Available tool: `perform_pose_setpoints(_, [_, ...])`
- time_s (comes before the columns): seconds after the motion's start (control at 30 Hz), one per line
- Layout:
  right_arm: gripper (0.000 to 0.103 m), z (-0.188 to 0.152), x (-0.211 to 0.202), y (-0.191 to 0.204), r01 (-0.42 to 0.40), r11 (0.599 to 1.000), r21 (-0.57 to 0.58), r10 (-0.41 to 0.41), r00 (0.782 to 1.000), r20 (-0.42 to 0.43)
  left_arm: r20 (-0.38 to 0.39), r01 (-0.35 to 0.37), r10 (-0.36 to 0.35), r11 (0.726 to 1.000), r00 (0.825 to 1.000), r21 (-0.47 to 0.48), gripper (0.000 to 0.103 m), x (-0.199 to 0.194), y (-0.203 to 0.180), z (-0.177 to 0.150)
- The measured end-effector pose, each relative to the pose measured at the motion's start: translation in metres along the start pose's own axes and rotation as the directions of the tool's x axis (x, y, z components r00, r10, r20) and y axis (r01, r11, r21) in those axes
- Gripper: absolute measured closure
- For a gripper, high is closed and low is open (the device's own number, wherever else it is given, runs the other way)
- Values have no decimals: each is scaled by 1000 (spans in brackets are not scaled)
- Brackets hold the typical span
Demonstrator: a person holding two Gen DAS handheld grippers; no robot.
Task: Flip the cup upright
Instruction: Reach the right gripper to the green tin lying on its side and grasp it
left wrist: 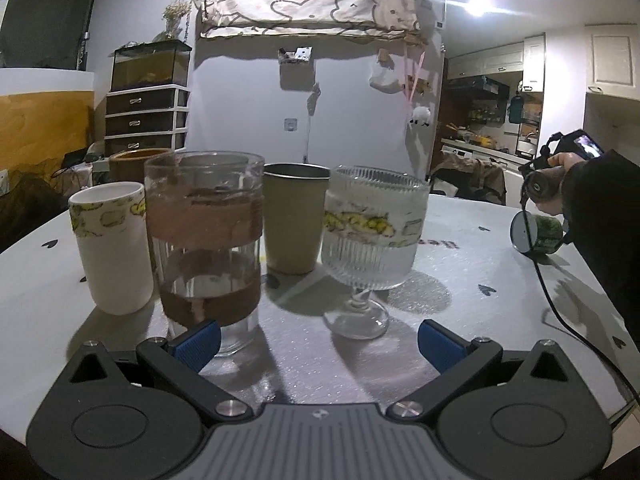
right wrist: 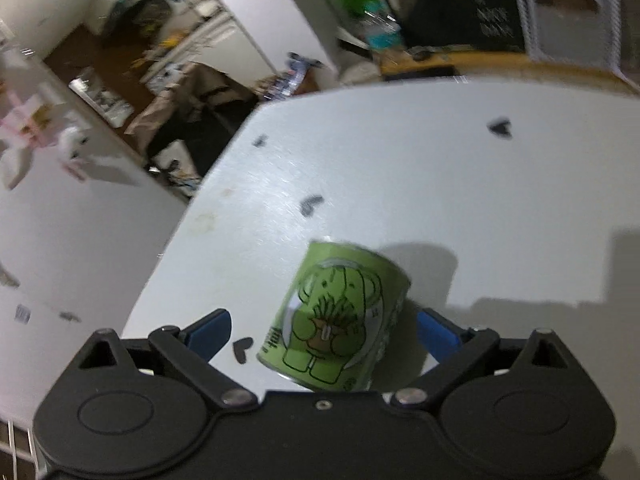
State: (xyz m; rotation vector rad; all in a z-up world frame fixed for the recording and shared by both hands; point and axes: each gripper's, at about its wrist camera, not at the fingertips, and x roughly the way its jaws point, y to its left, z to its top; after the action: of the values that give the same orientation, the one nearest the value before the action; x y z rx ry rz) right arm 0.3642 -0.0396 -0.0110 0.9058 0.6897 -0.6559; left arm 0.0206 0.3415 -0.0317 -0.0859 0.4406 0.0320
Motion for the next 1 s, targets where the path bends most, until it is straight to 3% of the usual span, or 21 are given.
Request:
perform_pose_setpoints(0.17, [12, -13, 25, -3, 13, 997, 72, -7, 996, -87, -8, -6, 6, 1000, 1000, -7, 0, 1, 5, -1])
perform_pose_setpoints(0.27, [16, -16, 25, -2, -6, 999, 47, 9, 998, -67, -10, -8, 8, 1000, 1000, -10, 0, 1, 5, -2])
perform_pose_setpoints(0.33, [24, -16, 27, -4, -46, 998, 51, 51, 995, -87, -10, -5, 5, 1000, 1000, -10, 0, 1, 5, -3])
perform_pose_setpoints(0.47, [24, -12, 29, -9, -108, 994, -19, 105, 987, -119, -11, -2, 1, 1000, 1000, -6, 0, 0, 2, -3])
perform_pose_setpoints(0.57, [24, -14, 25, -14, -201, 974, -104, 179, 965, -193, -14, 1, -1, 1000, 1000, -5, 0, 2, -1, -3])
perform_pose_setpoints(0.73, [24, -34, -1, -30, -374, 886, -275, 277, 901, -335, -18, 21, -20, 1000, 1000, 12, 0, 3, -10, -4])
perform_pose_setpoints(1.0, [25, -78, -66, -70, -592, 643, -485, 320, 784, -532, -20, 40, -39, 998, 999, 44, 0, 2, -26, -3])
